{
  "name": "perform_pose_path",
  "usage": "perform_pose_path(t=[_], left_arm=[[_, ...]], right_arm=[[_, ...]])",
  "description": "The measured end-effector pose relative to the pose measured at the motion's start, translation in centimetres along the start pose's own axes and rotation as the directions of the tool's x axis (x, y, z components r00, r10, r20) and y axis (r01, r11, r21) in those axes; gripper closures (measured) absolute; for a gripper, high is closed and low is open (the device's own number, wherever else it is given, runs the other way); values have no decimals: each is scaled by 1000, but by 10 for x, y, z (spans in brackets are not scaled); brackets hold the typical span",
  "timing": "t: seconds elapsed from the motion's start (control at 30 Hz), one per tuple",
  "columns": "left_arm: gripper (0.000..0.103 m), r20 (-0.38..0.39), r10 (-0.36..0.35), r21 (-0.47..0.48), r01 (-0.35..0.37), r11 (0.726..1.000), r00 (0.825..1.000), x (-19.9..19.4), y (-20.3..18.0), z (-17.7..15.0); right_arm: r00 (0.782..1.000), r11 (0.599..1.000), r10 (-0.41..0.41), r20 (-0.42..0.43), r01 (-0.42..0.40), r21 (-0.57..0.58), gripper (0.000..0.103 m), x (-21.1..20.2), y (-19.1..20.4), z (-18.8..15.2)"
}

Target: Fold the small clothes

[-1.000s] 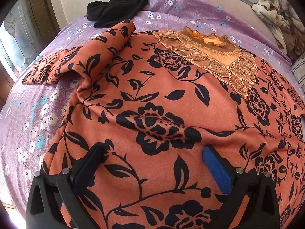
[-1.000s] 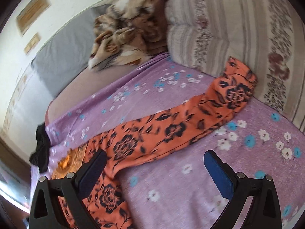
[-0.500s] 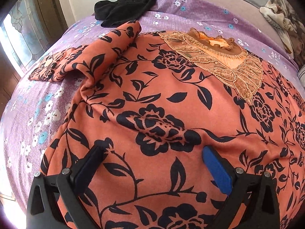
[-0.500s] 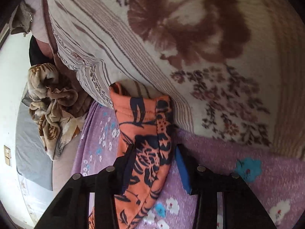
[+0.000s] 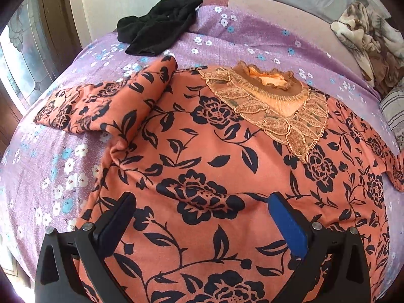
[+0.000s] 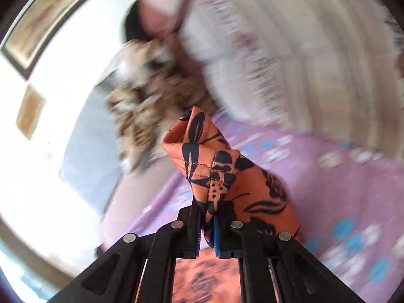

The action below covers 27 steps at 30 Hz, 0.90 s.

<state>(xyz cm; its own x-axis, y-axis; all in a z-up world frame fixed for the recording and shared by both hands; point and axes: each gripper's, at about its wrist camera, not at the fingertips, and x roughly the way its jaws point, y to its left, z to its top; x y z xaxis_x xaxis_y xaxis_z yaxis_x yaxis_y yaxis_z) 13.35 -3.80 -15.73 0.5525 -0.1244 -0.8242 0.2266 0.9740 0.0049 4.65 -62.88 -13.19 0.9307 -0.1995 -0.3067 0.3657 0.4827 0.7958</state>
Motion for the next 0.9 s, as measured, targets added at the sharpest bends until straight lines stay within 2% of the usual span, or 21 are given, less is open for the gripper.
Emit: perform_pose_path(t=[0.07,0.17,0.27,0.33,0.4,0.43,0.47,0.5,0.53,0.57,0.63,0.67,0.77,0.83,0.87,0.9], left_arm=[[0,41,27,9,-27,1000,999,-10,2,1],[0,83,60,4,-61,998,995,-21,11,5],[0,95,85,-33,-82,996,992,-27,27,8],[0,86,90,-62,-85,995,992,-27,38,9],[0,78,97,-87,-90,992,992,-26,49,10],[0,76,103,-99,-96,990,992,-26,55,11],[0,76,108,-111,-99,989,991,-26,59,11],[0,76,110,-123,-100,987,991,-26,63,11],[0,75,110,-135,-99,986,991,-26,67,12],[0,74,109,-145,-97,985,991,-26,71,12],[0,72,98,-162,-85,983,993,-25,74,13],[0,72,90,-163,-78,984,993,-25,73,13],[2,64,27,-145,-17,989,998,-19,68,15],[24,62,-33,-132,41,990,998,-15,63,17],[41,58,-57,-122,64,990,997,-12,60,19],[49,51,-82,-111,88,990,995,-8,57,21]], right_arm=[[991,995,99,-91,-100,-6,96,14,36,-31],[946,974,215,-243,-225,-12,96,37,87,-89],[868,945,313,-385,-324,38,95,60,122,-151],[795,914,396,-459,-388,118,95,75,138,-191],[733,901,420,-534,-408,148,91,86,153,-225],[702,897,417,-577,-421,136,85,89,161,-239],[679,893,412,-607,-434,121,67,89,167,-250],[665,889,413,-622,-442,117,30,88,169,-257],[672,888,424,-607,-441,131,16,84,167,-257],[687,886,434,-583,-442,138,11,77,164,-257],[707,893,423,-567,-432,128,11,71,158,-250],[720,900,412,-559,-418,125,11,82,164,-237],[765,927,354,-538,-363,94,13,73,151,-217],[797,948,286,-532,-317,35,17,51,145,-204],[804,956,249,-539,-292,7,20,45,139,-200],[809,963,218,-547,-268,-11,20,42,133,-199]])
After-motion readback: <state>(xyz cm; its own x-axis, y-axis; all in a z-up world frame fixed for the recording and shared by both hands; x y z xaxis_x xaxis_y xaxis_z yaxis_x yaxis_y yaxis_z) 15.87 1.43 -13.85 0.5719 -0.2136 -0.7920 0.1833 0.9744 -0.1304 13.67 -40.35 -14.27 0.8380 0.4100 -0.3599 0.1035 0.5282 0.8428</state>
